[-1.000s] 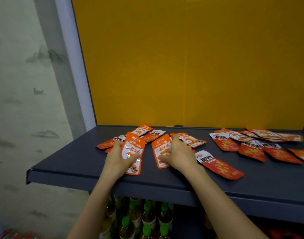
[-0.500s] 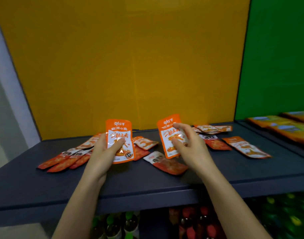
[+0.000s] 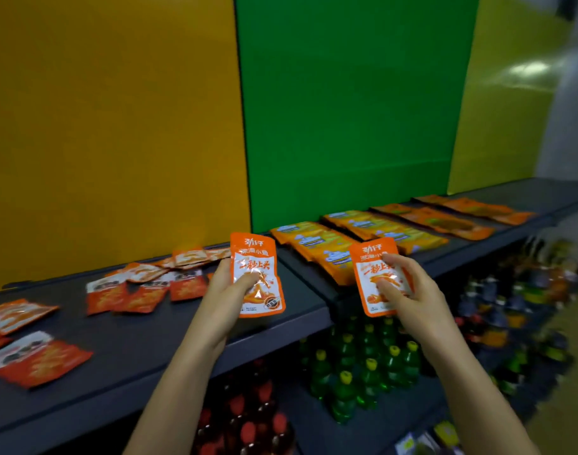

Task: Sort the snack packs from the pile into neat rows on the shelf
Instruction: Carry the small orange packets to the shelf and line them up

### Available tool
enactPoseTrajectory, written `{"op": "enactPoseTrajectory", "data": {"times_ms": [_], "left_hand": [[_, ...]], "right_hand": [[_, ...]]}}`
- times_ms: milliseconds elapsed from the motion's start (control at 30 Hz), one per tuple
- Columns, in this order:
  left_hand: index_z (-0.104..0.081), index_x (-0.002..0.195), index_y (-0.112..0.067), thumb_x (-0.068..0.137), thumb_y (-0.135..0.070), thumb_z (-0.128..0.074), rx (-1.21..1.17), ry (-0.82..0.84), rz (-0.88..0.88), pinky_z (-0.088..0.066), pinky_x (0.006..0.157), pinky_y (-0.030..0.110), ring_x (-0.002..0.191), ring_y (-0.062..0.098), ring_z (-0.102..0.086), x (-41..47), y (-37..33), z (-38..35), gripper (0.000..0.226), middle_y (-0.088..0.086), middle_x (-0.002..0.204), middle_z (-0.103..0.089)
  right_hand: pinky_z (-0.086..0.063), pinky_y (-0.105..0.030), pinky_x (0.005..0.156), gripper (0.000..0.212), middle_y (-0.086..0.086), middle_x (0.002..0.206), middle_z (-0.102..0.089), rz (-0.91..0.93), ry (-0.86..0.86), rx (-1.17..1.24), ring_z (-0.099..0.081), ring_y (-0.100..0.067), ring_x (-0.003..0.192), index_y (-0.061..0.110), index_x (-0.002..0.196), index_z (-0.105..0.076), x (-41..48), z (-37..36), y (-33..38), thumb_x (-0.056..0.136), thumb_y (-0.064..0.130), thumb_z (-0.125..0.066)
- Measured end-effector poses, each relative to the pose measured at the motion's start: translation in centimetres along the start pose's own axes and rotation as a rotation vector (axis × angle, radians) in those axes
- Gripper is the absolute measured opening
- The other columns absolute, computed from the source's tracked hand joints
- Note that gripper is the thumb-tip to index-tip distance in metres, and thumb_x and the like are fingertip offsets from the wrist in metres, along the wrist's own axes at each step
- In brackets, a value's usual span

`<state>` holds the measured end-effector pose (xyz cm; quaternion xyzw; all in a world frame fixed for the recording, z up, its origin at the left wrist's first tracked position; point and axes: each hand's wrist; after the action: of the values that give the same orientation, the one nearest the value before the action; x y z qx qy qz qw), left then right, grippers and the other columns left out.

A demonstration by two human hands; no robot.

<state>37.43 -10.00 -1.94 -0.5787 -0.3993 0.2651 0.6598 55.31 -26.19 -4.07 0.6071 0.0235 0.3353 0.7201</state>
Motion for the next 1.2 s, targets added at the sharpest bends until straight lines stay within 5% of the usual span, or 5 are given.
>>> {"op": "enactPoseTrajectory", "data": {"times_ms": [400, 633, 867, 1200], "left_hand": [[-0.055, 0.100, -0.027, 0.092, -0.013, -0.052, -0.063, 0.254, 0.044, -0.050, 0.085, 0.033, 0.091, 0.017, -0.066, 1.3, 2.5, -24.3, 0.017, 0.003, 0.106, -0.068], [-0.053, 0.101, -0.030, 0.092, -0.016, -0.054, -0.039, 0.397, 0.033, -0.051, 0.086, 0.031, 0.097, 0.016, -0.066, 4.3, 4.1, -35.7, 0.017, 0.001, 0.112, -0.066], [-0.052, 0.113, -0.021, 0.092, -0.020, -0.054, -0.041, 0.477, 0.041, -0.051, 0.078, 0.024, 0.097, 0.016, -0.066, 8.9, 6.0, -47.8, 0.021, 0.002, 0.113, -0.066], [-0.050, 0.098, -0.029, 0.093, -0.013, -0.050, -0.079, 0.469, 0.017, -0.052, 0.078, 0.028, 0.098, 0.019, -0.064, 18.5, 5.4, -64.1, 0.017, 0.002, 0.108, -0.065]], "right_hand": [[-0.057, -0.040, 0.071, 0.031, 0.002, 0.116, -0.059, -0.099, -0.151, -0.021, -0.067, -0.009, 0.076, 0.031, 0.119, -0.052, 4.5, 19.5, -9.5, 0.091, 0.018, -0.057], [-0.050, -0.018, 0.054, 0.031, 0.001, 0.114, -0.058, -0.107, -0.270, -0.035, -0.062, -0.004, 0.077, 0.026, 0.119, -0.054, 8.1, 27.2, -14.7, 0.090, 0.014, -0.057], [-0.049, -0.019, 0.058, 0.028, 0.002, 0.113, -0.058, -0.115, -0.312, -0.058, -0.062, -0.006, 0.080, 0.030, 0.114, -0.053, 15.0, 33.6, -20.7, 0.091, 0.015, -0.057], [-0.052, -0.025, 0.062, 0.028, 0.015, 0.099, -0.060, -0.064, -0.308, -0.089, -0.066, -0.010, 0.079, 0.030, 0.115, -0.055, 29.8, 42.0, -26.5, 0.090, 0.017, -0.057]]}}
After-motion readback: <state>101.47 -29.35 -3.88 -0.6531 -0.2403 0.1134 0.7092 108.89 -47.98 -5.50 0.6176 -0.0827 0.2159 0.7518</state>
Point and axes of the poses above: each hand's wrist, its own x-axis towards the middle knuckle, its own z-axis out of the back of the hand, y = z × x
